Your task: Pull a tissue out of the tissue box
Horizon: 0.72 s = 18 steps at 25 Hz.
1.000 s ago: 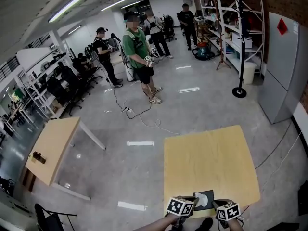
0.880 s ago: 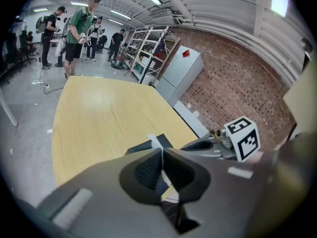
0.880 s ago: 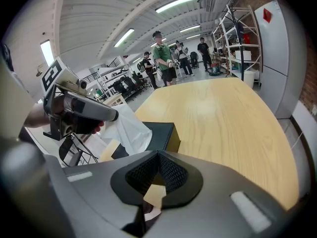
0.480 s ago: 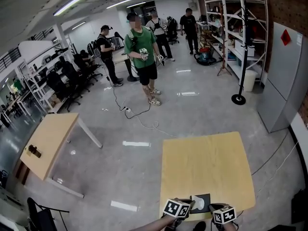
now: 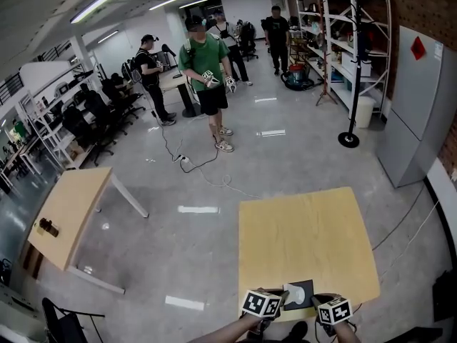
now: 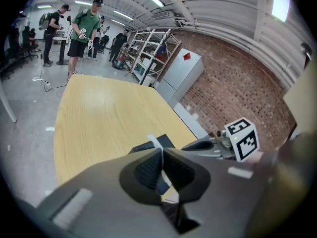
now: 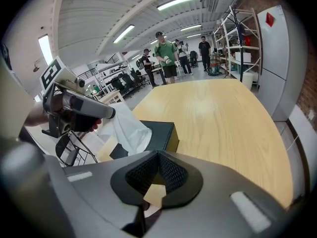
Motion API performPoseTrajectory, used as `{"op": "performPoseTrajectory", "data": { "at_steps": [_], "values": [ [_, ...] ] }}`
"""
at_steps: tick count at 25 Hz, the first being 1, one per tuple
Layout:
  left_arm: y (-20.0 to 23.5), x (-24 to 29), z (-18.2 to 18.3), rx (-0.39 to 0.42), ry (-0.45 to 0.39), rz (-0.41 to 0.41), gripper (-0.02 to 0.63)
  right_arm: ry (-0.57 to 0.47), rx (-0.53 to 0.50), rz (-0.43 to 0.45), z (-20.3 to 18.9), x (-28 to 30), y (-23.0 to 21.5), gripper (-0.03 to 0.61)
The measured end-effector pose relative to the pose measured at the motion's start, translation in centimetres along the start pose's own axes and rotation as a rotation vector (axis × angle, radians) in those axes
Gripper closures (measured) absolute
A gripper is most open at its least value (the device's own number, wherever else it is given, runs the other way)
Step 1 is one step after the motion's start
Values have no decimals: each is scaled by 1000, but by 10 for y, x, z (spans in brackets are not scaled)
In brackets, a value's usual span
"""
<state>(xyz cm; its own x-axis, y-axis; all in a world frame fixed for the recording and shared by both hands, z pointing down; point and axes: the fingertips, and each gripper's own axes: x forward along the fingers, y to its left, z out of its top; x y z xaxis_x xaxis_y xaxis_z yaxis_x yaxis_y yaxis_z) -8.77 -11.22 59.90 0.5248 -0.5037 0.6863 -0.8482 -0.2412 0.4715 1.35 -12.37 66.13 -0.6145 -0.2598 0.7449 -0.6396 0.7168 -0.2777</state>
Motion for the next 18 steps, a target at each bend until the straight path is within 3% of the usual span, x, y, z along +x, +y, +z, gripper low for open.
{"op": "performPoseTrajectory", "data": {
  "at_steps": [14, 18],
  "values": [
    [19, 0, 1, -1, -11, -12, 609, 20, 6, -28, 3, 11, -3, 578],
    [62, -14, 6, 5, -29, -2, 609, -27, -33, -29, 30, 47, 10, 578]
  ]
}}
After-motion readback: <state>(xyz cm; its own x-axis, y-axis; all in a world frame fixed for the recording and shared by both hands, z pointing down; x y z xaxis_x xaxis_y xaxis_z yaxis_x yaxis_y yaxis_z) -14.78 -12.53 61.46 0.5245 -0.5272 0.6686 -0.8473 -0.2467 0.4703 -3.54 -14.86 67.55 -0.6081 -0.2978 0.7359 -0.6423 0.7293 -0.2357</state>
